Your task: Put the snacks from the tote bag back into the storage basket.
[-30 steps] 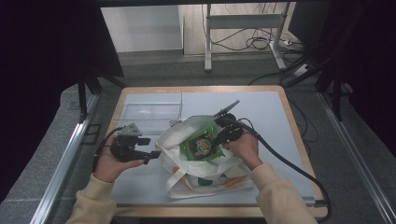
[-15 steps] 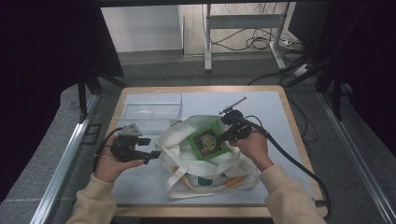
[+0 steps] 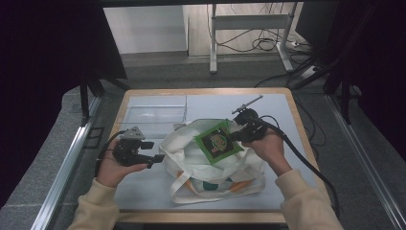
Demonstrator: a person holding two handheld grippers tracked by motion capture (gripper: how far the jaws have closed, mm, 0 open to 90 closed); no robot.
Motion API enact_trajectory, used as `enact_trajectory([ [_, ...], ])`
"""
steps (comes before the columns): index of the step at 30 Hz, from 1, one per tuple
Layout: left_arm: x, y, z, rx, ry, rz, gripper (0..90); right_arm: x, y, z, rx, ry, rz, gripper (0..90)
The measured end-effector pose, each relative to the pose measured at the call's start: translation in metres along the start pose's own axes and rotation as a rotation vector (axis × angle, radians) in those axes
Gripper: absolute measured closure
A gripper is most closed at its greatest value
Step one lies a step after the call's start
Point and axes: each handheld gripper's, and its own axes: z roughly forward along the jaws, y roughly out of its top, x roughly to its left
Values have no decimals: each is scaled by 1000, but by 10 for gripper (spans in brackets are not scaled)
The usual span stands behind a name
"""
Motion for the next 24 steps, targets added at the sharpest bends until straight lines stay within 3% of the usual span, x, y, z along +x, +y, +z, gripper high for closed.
enact_trajectory([
  [4, 0, 0, 0, -1, 0, -2, 328, -2, 1, -8, -21, 14, -10, 887],
  [14, 1, 1, -5, -14, 2, 1, 328, 1, -1, -16, -66, 36, -90, 887],
  [24, -4, 13, -14, -25, -25, 29, 327, -1, -2, -23, -99, 53, -127, 888],
])
